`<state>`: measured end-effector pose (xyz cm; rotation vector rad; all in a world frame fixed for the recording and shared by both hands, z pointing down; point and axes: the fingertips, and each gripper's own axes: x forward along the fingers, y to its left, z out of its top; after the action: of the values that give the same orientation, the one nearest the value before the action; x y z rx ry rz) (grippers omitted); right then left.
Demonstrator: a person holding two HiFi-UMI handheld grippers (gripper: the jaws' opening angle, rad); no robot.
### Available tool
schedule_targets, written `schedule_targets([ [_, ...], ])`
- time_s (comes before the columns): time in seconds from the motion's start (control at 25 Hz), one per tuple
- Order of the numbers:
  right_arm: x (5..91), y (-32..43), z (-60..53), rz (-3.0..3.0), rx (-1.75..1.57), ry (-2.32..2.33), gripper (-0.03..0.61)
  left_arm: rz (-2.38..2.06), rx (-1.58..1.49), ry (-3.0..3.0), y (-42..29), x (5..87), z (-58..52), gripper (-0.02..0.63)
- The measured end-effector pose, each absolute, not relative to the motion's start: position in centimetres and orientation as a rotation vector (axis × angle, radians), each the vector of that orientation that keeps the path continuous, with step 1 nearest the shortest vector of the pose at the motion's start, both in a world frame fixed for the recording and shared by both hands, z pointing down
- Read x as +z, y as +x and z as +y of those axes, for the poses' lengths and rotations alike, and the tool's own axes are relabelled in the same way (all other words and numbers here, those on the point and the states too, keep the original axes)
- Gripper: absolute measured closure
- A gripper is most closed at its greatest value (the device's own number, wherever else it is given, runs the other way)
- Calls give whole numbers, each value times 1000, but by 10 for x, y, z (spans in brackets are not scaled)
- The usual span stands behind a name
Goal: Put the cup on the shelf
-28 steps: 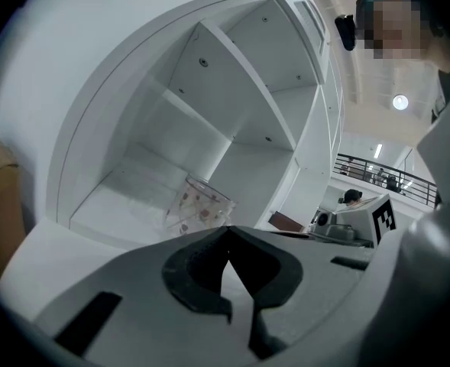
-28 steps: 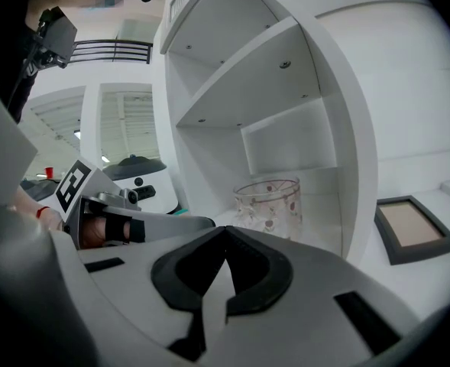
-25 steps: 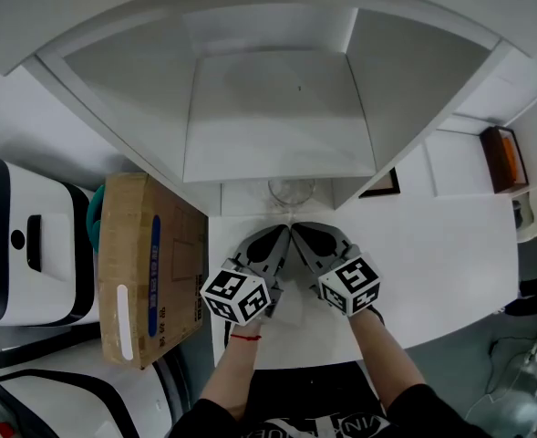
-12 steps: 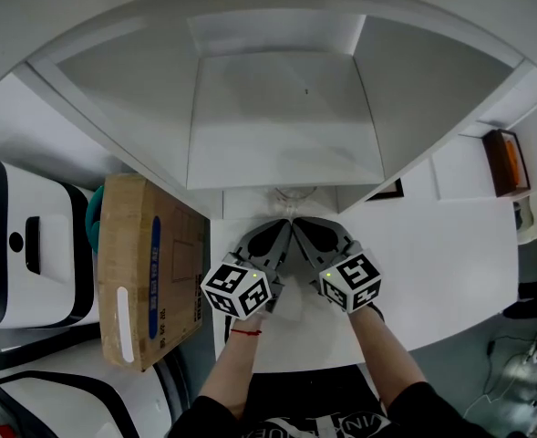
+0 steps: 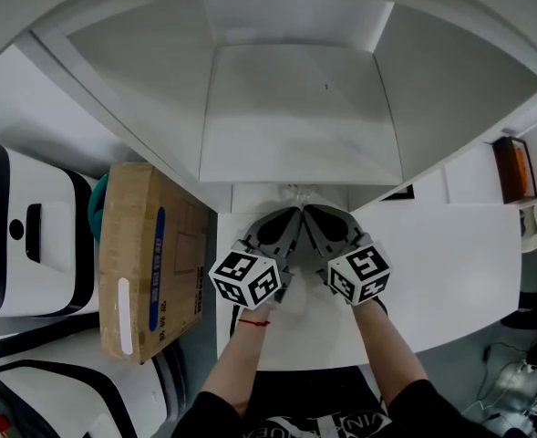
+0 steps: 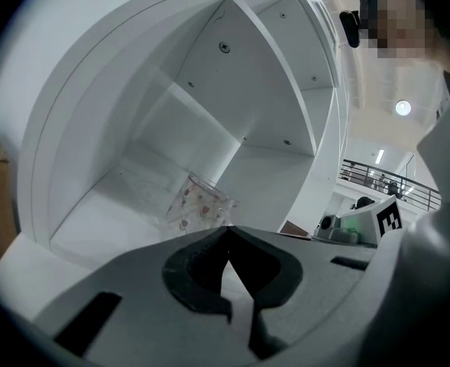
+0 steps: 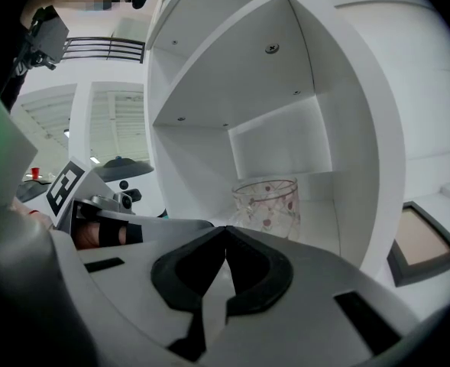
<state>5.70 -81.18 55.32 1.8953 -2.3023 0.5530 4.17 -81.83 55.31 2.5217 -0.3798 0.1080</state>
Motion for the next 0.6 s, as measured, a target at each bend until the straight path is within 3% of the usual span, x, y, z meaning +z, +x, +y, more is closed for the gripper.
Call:
schedule_targets([
  [0.6,534,33,-775,-2387,618,1847,575,-417,98,2560,21,531,-785,608],
])
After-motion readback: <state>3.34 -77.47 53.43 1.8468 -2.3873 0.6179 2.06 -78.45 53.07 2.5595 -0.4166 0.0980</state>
